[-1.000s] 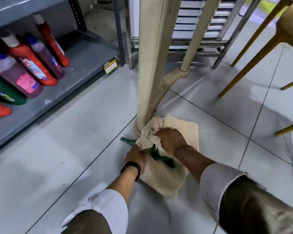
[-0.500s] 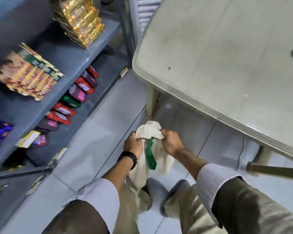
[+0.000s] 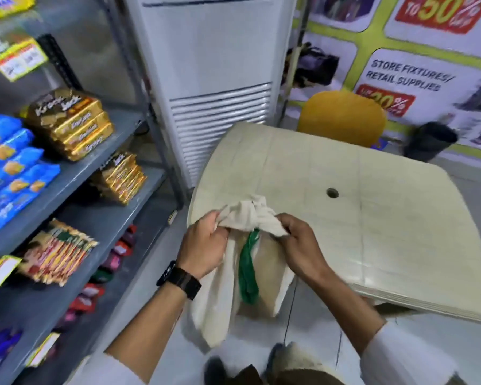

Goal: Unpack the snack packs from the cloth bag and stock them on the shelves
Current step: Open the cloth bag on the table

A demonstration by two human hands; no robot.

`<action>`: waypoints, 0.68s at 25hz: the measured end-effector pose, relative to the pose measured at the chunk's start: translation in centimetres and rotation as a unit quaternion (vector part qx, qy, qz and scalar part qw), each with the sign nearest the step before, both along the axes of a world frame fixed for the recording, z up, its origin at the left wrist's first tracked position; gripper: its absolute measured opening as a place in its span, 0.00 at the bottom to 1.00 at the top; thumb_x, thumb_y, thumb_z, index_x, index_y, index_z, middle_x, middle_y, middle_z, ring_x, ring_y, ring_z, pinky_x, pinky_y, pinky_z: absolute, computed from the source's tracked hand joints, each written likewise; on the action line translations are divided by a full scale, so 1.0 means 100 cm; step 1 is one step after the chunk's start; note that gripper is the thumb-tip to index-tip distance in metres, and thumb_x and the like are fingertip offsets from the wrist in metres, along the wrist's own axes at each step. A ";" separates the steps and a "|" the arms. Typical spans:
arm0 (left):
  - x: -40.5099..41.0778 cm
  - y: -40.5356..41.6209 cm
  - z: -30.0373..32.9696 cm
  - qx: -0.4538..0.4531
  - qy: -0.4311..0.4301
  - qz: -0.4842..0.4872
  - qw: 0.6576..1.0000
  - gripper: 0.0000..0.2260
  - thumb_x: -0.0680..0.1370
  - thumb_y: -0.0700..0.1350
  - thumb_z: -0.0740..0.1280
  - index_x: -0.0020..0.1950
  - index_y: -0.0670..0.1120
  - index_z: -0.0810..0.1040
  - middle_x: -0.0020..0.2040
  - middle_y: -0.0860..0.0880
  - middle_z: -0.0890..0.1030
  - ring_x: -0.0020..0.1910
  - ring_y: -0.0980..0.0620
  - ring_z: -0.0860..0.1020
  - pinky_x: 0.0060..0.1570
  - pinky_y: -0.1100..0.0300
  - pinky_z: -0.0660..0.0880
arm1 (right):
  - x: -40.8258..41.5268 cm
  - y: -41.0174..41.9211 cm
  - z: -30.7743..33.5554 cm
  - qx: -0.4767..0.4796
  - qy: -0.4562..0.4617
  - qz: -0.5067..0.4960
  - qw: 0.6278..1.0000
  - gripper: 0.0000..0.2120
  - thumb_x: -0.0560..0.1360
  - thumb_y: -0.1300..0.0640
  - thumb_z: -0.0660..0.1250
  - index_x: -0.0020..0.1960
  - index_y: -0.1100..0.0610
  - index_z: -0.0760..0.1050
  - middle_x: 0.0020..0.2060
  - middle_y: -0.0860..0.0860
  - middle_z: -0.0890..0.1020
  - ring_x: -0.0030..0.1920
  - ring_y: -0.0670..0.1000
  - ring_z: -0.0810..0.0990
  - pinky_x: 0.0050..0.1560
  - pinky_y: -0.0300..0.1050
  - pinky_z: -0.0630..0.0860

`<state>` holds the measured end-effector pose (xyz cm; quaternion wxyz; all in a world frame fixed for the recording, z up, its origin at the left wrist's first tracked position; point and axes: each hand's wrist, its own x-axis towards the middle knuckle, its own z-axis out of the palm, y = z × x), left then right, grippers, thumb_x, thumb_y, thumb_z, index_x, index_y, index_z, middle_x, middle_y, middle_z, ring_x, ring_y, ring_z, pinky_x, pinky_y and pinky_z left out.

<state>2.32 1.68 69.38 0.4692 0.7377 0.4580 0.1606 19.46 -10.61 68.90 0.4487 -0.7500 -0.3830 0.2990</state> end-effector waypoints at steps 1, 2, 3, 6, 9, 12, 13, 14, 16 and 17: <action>0.024 0.009 0.010 0.010 -0.004 -0.002 1.000 0.10 0.74 0.46 0.60 0.51 0.54 0.79 0.43 0.54 0.84 0.44 0.46 0.82 0.41 0.47 0.81 | 0.023 0.010 0.010 0.011 -0.017 -0.018 1.000 0.11 0.76 0.65 0.63 0.41 0.54 0.79 0.36 0.45 0.82 0.37 0.43 0.77 0.38 0.40 0.71; 0.050 0.018 0.018 0.023 -0.004 -0.003 1.000 0.08 0.75 0.45 0.61 0.47 0.52 0.78 0.41 0.53 0.83 0.43 0.45 0.81 0.40 0.47 0.80 | 0.047 0.020 0.018 0.019 -0.031 -0.033 0.999 0.10 0.77 0.64 0.63 0.42 0.54 0.80 0.36 0.45 0.82 0.38 0.44 0.77 0.38 0.42 0.71; 0.077 0.026 0.022 0.038 -0.002 -0.006 0.999 0.06 0.76 0.45 0.61 0.45 0.51 0.77 0.40 0.52 0.83 0.42 0.44 0.80 0.40 0.49 0.78 | 0.071 0.029 0.022 0.022 -0.045 -0.041 0.998 0.10 0.77 0.63 0.63 0.43 0.54 0.80 0.38 0.46 0.83 0.39 0.46 0.79 0.40 0.43 0.73; 0.148 0.041 0.018 0.073 0.037 -0.019 0.996 0.05 0.78 0.44 0.62 0.47 0.47 0.77 0.43 0.48 0.82 0.43 0.41 0.78 0.36 0.52 0.69 | 0.139 0.049 0.014 0.009 -0.106 -0.060 0.993 0.09 0.77 0.64 0.63 0.46 0.57 0.82 0.40 0.48 0.83 0.40 0.45 0.78 0.40 0.31 0.71; 0.210 0.055 -0.001 0.087 0.092 -0.024 0.992 0.04 0.79 0.44 0.61 0.46 0.46 0.75 0.48 0.44 0.83 0.48 0.38 0.79 0.38 0.53 0.66 | 0.205 0.068 -0.009 -0.017 -0.120 -0.040 0.992 0.10 0.76 0.66 0.63 0.49 0.57 0.82 0.44 0.49 0.84 0.43 0.49 0.79 0.38 0.33 0.70; 0.259 0.070 -0.031 0.099 0.154 -0.043 0.982 0.05 0.79 0.44 0.60 0.43 0.49 0.69 0.51 0.41 0.83 0.50 0.37 0.79 0.39 0.53 0.65 | 0.260 0.084 -0.042 -0.054 -0.130 0.002 0.990 0.11 0.74 0.66 0.64 0.49 0.56 0.83 0.47 0.52 0.86 0.48 0.53 0.81 0.43 0.41 0.68; 0.271 0.074 -0.042 0.101 0.174 -0.049 0.978 0.03 0.80 0.44 0.59 0.46 0.48 0.71 0.52 0.41 0.83 0.51 0.37 0.79 0.40 0.53 0.65 | 0.272 0.088 -0.051 -0.063 -0.134 0.006 0.989 0.11 0.74 0.67 0.64 0.48 0.56 0.83 0.46 0.52 0.86 0.47 0.53 0.81 0.42 0.42 0.67; 0.280 0.078 -0.053 0.101 0.192 -0.049 0.975 0.05 0.80 0.44 0.59 0.52 0.47 0.73 0.53 0.40 0.83 0.52 0.36 0.80 0.41 0.53 0.67 | 0.281 0.092 -0.061 -0.067 -0.137 0.007 0.988 0.10 0.73 0.67 0.65 0.48 0.57 0.83 0.46 0.52 0.86 0.47 0.52 0.81 0.42 0.43 0.67; 0.293 0.086 -0.071 0.084 0.227 -0.047 0.969 0.12 0.80 0.46 0.57 0.62 0.48 0.74 0.56 0.40 0.83 0.55 0.36 0.80 0.43 0.52 0.71 | 0.293 0.099 -0.080 -0.089 -0.146 0.021 0.985 0.07 0.73 0.65 0.66 0.45 0.58 0.82 0.44 0.53 0.86 0.46 0.55 0.82 0.41 0.46 0.69; 0.295 0.089 -0.077 0.072 0.243 -0.053 0.966 0.14 0.80 0.47 0.57 0.66 0.50 0.73 0.58 0.41 0.83 0.56 0.37 0.80 0.46 0.52 0.74 | 0.296 0.101 -0.087 -0.111 -0.155 0.039 0.981 0.06 0.72 0.64 0.67 0.44 0.57 0.82 0.43 0.53 0.86 0.46 0.56 0.82 0.40 0.46 0.68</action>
